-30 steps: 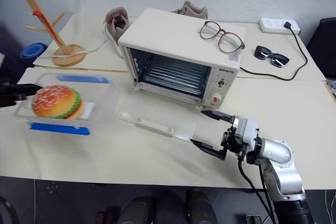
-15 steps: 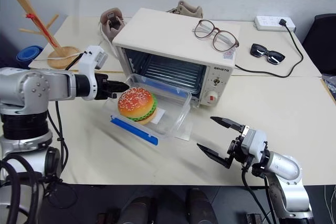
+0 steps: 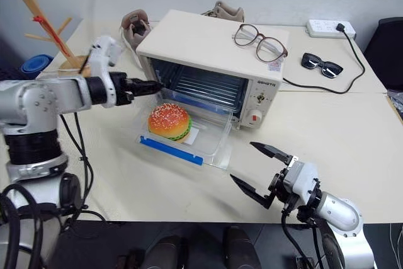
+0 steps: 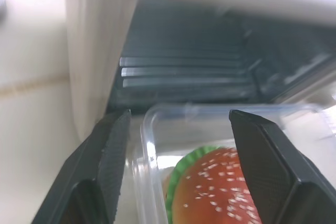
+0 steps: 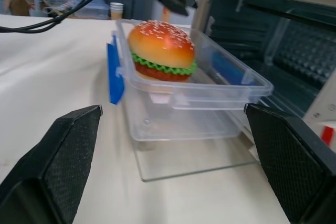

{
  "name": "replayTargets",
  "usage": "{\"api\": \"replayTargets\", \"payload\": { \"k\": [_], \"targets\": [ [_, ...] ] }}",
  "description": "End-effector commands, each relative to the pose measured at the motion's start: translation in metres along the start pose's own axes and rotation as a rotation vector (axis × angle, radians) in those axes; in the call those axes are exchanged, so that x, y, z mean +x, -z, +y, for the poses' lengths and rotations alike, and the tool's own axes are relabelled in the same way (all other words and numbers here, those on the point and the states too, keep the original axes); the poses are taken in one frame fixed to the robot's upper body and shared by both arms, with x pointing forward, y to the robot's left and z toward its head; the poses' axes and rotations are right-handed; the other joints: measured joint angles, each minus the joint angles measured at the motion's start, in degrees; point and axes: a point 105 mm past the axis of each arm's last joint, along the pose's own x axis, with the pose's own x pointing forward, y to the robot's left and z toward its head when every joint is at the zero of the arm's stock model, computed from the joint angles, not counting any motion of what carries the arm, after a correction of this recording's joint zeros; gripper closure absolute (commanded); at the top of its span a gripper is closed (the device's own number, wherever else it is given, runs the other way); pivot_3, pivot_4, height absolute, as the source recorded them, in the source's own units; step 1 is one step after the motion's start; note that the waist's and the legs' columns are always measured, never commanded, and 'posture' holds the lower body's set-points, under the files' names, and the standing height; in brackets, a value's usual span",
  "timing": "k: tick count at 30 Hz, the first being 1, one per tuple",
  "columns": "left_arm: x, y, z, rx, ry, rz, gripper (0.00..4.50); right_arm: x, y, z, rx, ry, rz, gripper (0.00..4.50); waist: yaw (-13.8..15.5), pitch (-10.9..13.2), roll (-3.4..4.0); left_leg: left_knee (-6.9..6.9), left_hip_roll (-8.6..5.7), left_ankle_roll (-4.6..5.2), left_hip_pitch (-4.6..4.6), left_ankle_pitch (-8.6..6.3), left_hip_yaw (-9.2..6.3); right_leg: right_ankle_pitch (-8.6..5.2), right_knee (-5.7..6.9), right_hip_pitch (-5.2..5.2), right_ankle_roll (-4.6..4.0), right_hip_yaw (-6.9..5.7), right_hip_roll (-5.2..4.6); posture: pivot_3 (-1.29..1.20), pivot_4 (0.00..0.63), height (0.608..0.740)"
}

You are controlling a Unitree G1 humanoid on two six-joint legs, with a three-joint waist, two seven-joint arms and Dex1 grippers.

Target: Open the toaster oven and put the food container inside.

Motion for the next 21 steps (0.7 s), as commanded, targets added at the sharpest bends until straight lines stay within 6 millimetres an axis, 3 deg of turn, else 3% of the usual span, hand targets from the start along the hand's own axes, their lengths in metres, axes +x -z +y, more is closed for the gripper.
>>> {"api": "replayTargets", "payload": {
  "k": [1, 3, 5, 6, 8, 11, 15, 21],
  "targets": [
    [-0.036, -0.01, 0.005, 0.16, 0.091, -0.06, 1.52, 0.0, -0.003, 0.006, 0.019, -0.06, 0.085, 0.88, -0.47, 0.01, 0.02, -0.03, 0.0, 0.0, 0.04, 0.0, 0.01, -0.01, -0.01, 0.01, -0.01, 0.02, -0.01, 0.0, 0.15, 0.74],
    [-0.053, 0.0, 0.006, 0.265, 0.188, -0.058, 1.94, 0.002, -0.002, 0.014, 0.071, -0.121, 0.124, 1.52, -0.33, 0.01, 0.02, -0.03, 0.0, 0.0, 0.04, 0.01, -0.06, -0.04, -0.14, 0.04, -0.07, -0.05, -0.02, 0.0, 0.15, 0.74],
    [-0.067, 0.038, 0.01, 0.396, 0.317, -0.002, 2.56, 0.011, 0.002, 0.023, 0.093, -0.185, 0.165, 2.23, -0.35, -0.08, 0.19, -0.03, -0.01, 0.02, 0.06, 0.01, -0.03, -0.06, -0.25, 0.06, -0.11, -0.04, -0.06, 0.0, 0.15, 0.74],
    [-0.069, 0.064, 0.011, 0.403, 0.355, 0.052, 2.84, 0.018, 0.005, 0.025, 0.089, -0.203, 0.179, 2.51, -0.34, -0.09, 0.21, -0.06, -0.01, 0.03, 0.13, 0.0, 0.0, -0.09, -0.26, 0.09, -0.16, -0.03, -0.11, 0.0, 0.15, 0.74],
    [-0.066, 0.094, 0.007, 0.396, 0.408, 0.107, 3.49, 0.028, 0.008, 0.026, 0.088, -0.225, 0.191, 3.31, -0.39, -0.09, 0.22, -0.04, 0.04, 0.06, 0.16, -0.01, 0.01, -0.1, -0.28, 0.12, -0.19, -0.03, -0.1, 0.0, 0.15, 0.74],
    [-0.055, 0.108, -0.003, 0.397, 0.463, 0.088, 4.4, 0.038, 0.009, 0.024, 0.092, -0.229, 0.191, 4.27, 1.06, -0.03, -0.03, 0.08, 0.03, 0.49, -0.06, -0.2, -0.18, -0.1, -0.26, 0.06, -0.19, -0.15, -0.12, 0.0, 0.15, 0.74],
    [-0.03, 0.111, -0.011, 0.398, 0.448, -0.002, 4.48, 0.054, 0.012, 0.015, 0.076, -0.188, 0.173, 4.44, 2.03, -0.05, -0.04, 0.2, -0.1, 0.65, -0.14, -0.27, -0.3, -0.06, -0.34, 0.14, -0.12, -0.23, -0.27, 0.0, 0.15, 0.74],
    [-0.004, 0.104, -0.01, 0.351, 0.364, -0.093, 4.48, 0.075, 0.007, -0.015, -0.001, -0.063, 0.137, 4.44, 1.59, -0.05, -0.04, 0.19, -0.09, 0.64, -0.13, -0.26, -0.2, -0.04, -0.15, 0.09, -0.08, -0.19, -0.15, 0.0, 0.15, 0.74]
  ]
}}
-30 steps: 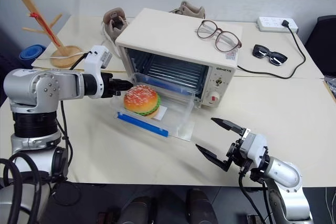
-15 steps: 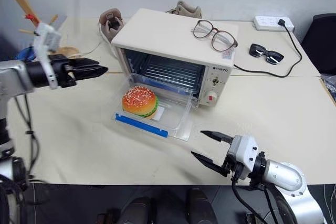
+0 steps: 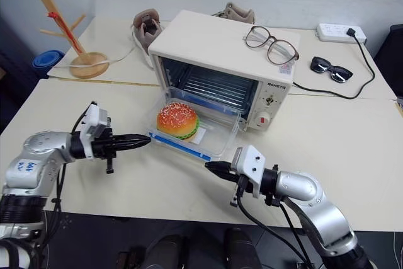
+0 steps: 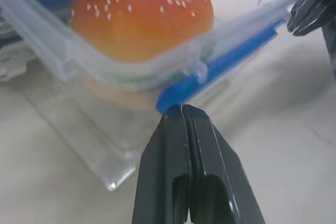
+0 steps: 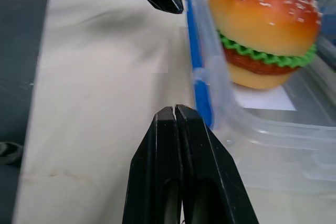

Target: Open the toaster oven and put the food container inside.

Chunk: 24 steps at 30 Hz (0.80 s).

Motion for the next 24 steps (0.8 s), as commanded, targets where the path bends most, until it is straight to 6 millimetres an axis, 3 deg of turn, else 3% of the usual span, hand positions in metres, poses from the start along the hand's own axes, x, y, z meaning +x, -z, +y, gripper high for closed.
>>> {"api": "replayTargets", "payload": {
  "k": [1, 5, 8, 14, 19, 24],
  "targets": [
    [0.008, -0.009, 0.009, 0.022, -0.067, -0.047, 4.48, 0.005, -0.011, -0.021, -0.07, 0.093, -0.036, 4.44, -0.33, 0.0, 0.0, 0.0, 0.0, -0.01, 0.01, 0.01, 0.03, 0.0, 0.02, -0.02, 0.0, 0.01, 0.02, 0.0, 0.15, 0.74],
    [0.018, -0.019, 0.026, -0.049, -0.2, -0.169, 4.48, 0.009, -0.01, -0.041, -0.122, 0.207, -0.047, 4.44, -0.88, 0.0, 0.0, -0.01, 0.03, -0.02, 0.01, 0.01, 0.03, 0.0, 0.14, -0.02, 0.01, 0.01, 0.06, 0.0, 0.15, 0.74],
    [0.026, -0.018, 0.03, -0.059, -0.245, -0.199, 4.48, 0.015, -0.011, -0.05, -0.139, 0.263, -0.064, 4.44, -1.07, 0.0, 0.0, 0.0, 0.02, -0.09, 0.01, 0.05, 0.05, 0.01, 0.18, -0.02, 0.03, 0.02, 0.05, 0.0, 0.15, 0.74],
    [0.037, -0.021, 0.056, -0.097, -0.432, -0.277, 4.48, 0.027, -0.016, -0.07, -0.118, 0.377, -0.115, 4.44, -1.1, 0.0, 0.0, 0.04, 0.02, -0.22, 0.01, 0.13, 0.03, 0.02, 0.18, -0.02, 0.03, 0.0, 0.06, 0.0, 0.15, 0.74],
    [0.047, -0.019, 0.054, -0.092, -0.43, -0.29, 4.48, 0.032, -0.012, -0.079, -0.119, 0.408, -0.11, 4.44, -1.21, -0.01, 0.0, -0.02, 0.01, -0.33, 0.0, 0.19, 0.12, 0.03, 0.14, -0.04, 0.06, 0.01, 0.05, 0.0, 0.15, 0.74],
    [0.043, -0.014, 0.056, -0.085, -0.462, -0.285, 4.48, 0.044, -0.013, -0.09, -0.106, 0.452, -0.117, 4.44, -2.12, 0.0, 0.0, 0.0, 0.04, -0.38, 0.05, 0.22, 0.21, 0.04, 0.22, -0.07, 0.07, 0.03, 0.1, 0.0, 0.15, 0.74]
  ]
}}
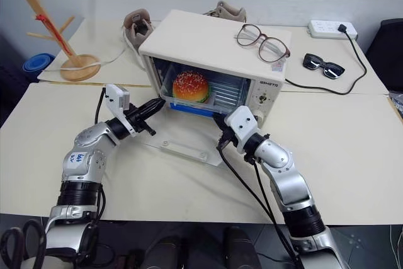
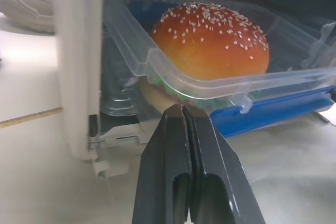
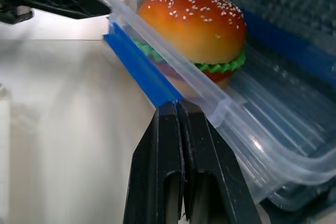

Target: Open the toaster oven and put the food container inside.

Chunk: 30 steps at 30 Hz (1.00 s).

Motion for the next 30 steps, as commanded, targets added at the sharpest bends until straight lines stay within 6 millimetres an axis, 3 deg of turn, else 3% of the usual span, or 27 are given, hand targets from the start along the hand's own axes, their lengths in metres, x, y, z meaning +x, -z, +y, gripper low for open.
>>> {"api": "replayTargets", "payload": {
  "k": [1, 5, 9, 15, 19, 23, 24, 27, 30],
  "targets": [
    [-0.004, -0.006, 0.007, 0.045, -0.042, -0.018, 4.48, 0.009, -0.012, -0.009, -0.03, 0.049, -0.047, 4.44, -0.39, 0.0, 0.0, 0.02, 0.0, 0.01, 0.03, 0.01, 0.01, 0.01, -0.01, 0.01, 0.01, 0.0, -0.01, 0.0, 0.15, 0.74],
    [-0.015, -0.006, 0.01, 0.05, -0.038, 0.007, 4.48, 0.011, -0.019, -0.001, 0.008, 0.006, -0.086, 4.44, -1.01, 0.0, 0.0, -0.03, 0.0, 0.01, 0.04, 0.02, -0.02, 0.01, 0.08, 0.0, 0.01, 0.05, -0.01, 0.0, 0.15, 0.74],
    [-0.05, -0.01, 0.007, 0.038, 0.044, 0.071, 4.48, -0.01, -0.03, 0.013, 0.055, -0.132, -0.113, 4.44, -1.15, 0.01, 0.01, -0.19, 0.06, -0.03, 0.02, 0.03, -0.01, 0.01, 0.06, -0.1, 0.01, 0.14, 0.01, 0.0, 0.15, 0.74],
    [-0.115, -0.025, -0.003, 0.166, 0.205, 0.175, 2.67, -0.064, -0.031, -0.004, 0.061, -0.227, -0.077, 4.5, -0.74, 0.03, 0.04, -0.25, 0.06, 0.11, -0.03, -0.08, -0.09, 0.0, -0.29, 0.03, 0.0, 0.06, -0.11, 0.0, 0.15, 0.74],
    [-0.142, -0.026, -0.019, 0.155, 0.351, 0.23, 1.46, -0.094, -0.003, -0.023, 0.014, -0.255, 0.055, 4.5, -0.38, 0.03, 0.06, -0.26, -0.01, 0.46, 0.04, -0.27, -0.18, -0.01, -0.66, 0.17, -0.01, -0.01, -0.29, 0.0, 0.15, 0.74],
    [-0.148, -0.03, -0.04, 0.171, 0.511, 0.189, 0.21, -0.107, 0.04, -0.02, 0.026, -0.335, 0.192, 4.5, -0.5, 0.04, 0.07, -0.26, -0.01, 0.49, 0.06, -0.28, -0.18, -0.01, -0.65, 0.2, -0.02, -0.02, -0.3, 0.0, 0.15, 0.74],
    [-0.147, -0.031, -0.042, 0.169, 0.521, 0.183, 0.01, -0.107, 0.046, -0.02, 0.032, -0.331, 0.196, 4.5, -0.61, 0.04, 0.07, -0.26, -0.01, 0.48, 0.07, -0.28, -0.18, -0.01, -0.64, 0.19, -0.02, -0.02, -0.3, 0.0, 0.15, 0.74],
    [-0.144, -0.032, -0.044, 0.182, 0.536, 0.174, 0.01, -0.107, 0.063, -0.007, 0.025, -0.421, 0.216, 4.5, -0.78, 0.07, 0.13, -0.26, -0.01, 0.48, 0.07, -0.27, -0.15, -0.01, -0.59, 0.18, -0.02, -0.02, -0.28, 0.0, 0.15, 0.74],
    [-0.142, -0.035, -0.045, 0.151, 0.543, 0.17, 0.01, -0.094, 0.058, 0.01, 0.076, -0.486, 0.126, 4.5, -1.05, 0.08, 0.15, -0.26, 0.04, 0.47, 0.08, -0.27, -0.06, -0.01, -0.54, 0.12, -0.02, 0.04, -0.14, 0.0, 0.15, 0.74]
  ]
}}
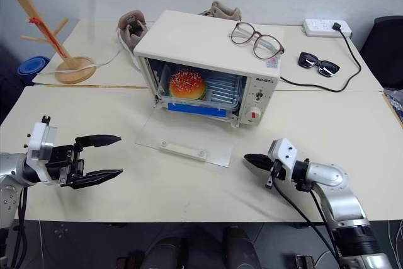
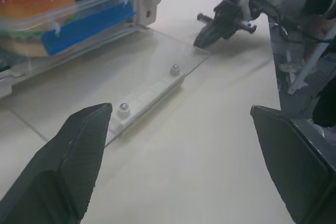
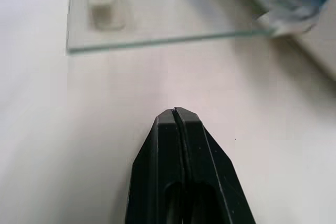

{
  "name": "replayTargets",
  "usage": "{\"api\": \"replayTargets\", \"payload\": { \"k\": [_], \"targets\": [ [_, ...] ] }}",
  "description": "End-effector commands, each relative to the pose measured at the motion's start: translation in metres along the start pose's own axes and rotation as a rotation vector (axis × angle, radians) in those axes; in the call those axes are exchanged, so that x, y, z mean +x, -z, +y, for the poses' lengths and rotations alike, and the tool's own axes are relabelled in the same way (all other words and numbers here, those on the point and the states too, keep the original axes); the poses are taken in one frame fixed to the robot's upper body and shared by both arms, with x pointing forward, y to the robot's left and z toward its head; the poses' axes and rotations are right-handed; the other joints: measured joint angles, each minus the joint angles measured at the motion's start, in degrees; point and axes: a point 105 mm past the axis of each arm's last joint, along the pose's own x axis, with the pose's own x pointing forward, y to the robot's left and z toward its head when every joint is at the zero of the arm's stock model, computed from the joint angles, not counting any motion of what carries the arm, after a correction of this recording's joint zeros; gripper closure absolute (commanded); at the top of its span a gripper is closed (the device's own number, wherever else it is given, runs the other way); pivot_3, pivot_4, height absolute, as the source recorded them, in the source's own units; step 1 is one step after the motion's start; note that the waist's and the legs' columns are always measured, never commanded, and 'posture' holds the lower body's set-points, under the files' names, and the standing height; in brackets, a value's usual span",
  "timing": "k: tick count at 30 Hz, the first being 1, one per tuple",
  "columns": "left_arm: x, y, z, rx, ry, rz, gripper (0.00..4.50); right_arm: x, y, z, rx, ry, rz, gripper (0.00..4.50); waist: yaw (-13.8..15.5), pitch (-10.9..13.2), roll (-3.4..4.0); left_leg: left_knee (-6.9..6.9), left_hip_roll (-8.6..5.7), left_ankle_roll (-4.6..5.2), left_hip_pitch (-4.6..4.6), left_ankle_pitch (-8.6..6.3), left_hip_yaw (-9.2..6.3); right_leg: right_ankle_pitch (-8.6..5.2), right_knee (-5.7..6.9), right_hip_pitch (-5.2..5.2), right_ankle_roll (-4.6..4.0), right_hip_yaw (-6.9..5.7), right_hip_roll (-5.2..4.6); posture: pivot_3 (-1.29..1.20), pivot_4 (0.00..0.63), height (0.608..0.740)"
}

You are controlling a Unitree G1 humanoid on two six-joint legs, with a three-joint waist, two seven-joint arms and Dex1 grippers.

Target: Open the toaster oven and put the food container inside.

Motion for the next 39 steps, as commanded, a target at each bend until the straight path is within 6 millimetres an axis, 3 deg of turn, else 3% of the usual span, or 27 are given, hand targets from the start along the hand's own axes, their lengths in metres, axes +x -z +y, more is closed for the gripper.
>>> {"api": "replayTargets", "payload": {
  "k": [1, 6, 12, 17, 21, 25, 29, 35, 39],
  "targets": [
    [0.002, -0.015, 0.0, 0.018, 0.01, -0.043, 0.01, 0.017, -0.025, 0.01, -0.043, -0.085, -0.159, 4.5, -0.07, 0.0, 0.0, 0.0, 0.03, -0.01, 0.0, 0.01, 0.02, 0.0, 0.01, -0.01, 0.0, 0.01, 0.05, 0.0, 0.15, 0.74],
    [-0.001, -0.027, 0.01, -0.006, -0.088, -0.115, 0.01, 0.021, -0.042, 0.007, -0.006, -0.084, -0.284, 4.5, 0.17, 0.02, 0.03, 0.05, 0.05, -0.04, -0.01, 0.01, -0.02, 0.0, 0.09, -0.02, 0.0, 0.01, 0.01, 0.0, 0.15, 0.74],
    [-0.014, -0.034, 0.026, -0.009, -0.282, -0.204, 0.01, 0.014, -0.081, -0.005, 0.046, -0.001, -0.52, 4.5, 0.22, 0.02, 0.04, 0.04, 0.04, -0.07, -0.04, 0.01, -0.09, 0.0, 0.07, -0.01, 0.0, -0.03, -0.01, 0.0, 0.15, 0.74],
    [-0.027, -0.029, 0.04, 0.024, -0.446, -0.198, 0.01, 0.007, -0.118, -0.034, 0.095, 0.142, -0.679, 4.5, 0.12, 0.04, 0.07, 0.04, 0.05, -0.14, -0.02, 0.03, -0.07, 0.0, 0.09, -0.06, 0.0, -0.01, 0.01, 0.0, 0.15, 0.74],
    [-0.026, -0.015, 0.04, 0.007, -0.476, -0.139, 0.01, 0.0, -0.127, -0.039, 0.085, 0.123, -0.677, 4.5, 0.27, 0.04, 0.07, 0.03, 0.04, -0.16, -0.04, 0.03, -0.09, 0.0, 0.05, -0.05, 0.0, -0.03, 0.0, 0.0, 0.15, 0.74],
    [-0.029, -0.007, 0.036, 0.005, -0.48, -0.094, 0.0, -0.005, -0.113, -0.023, 0.031, 0.007, -0.546, 3.66, 0.42, 0.04, 0.07, 0.01, 0.02, -0.09, -0.13, -0.01, -0.1, 0.0, 0.04, -0.03, 0.0, -0.05, -0.06, 0.0, 0.15, 0.74],
    [-0.04, 0.013, 0.03, 0.033, -0.501, 0.045, 0.0, -0.019, -0.073, 0.007, -0.09, -0.142, -0.342, 2.27, 0.34, 0.04, 0.07, -0.03, 0.01, 0.0, -0.09, -0.06, -0.06, 0.0, -0.09, -0.02, 0.0, -0.03, -0.05, 0.0, 0.15, 0.74],
    [-0.047, 0.039, 0.016, 0.119, -0.48, 0.189, 0.0, -0.033, -0.049, 0.014, -0.08, -0.165, -0.261, 0.15, 0.07, 0.04, 0.07, -0.02, 0.03, 0.02, 0.13, -0.05, 0.12, 0.0, 0.02, 0.02, 0.0, 0.1, -0.03, 0.0, 0.15, 0.74],
    [-0.043, 0.05, 0.003, 0.097, -0.458, 0.186, 0.0, -0.037, -0.033, 0.015, -0.07, -0.141, -0.233, 0.02, 0.26, 0.04, 0.07, -0.04, 0.04, 0.01, 0.09, -0.05, 0.04, 0.0, -0.04, 0.03, 0.0, 0.05, -0.05, 0.0, 0.15, 0.74]
  ]
}}
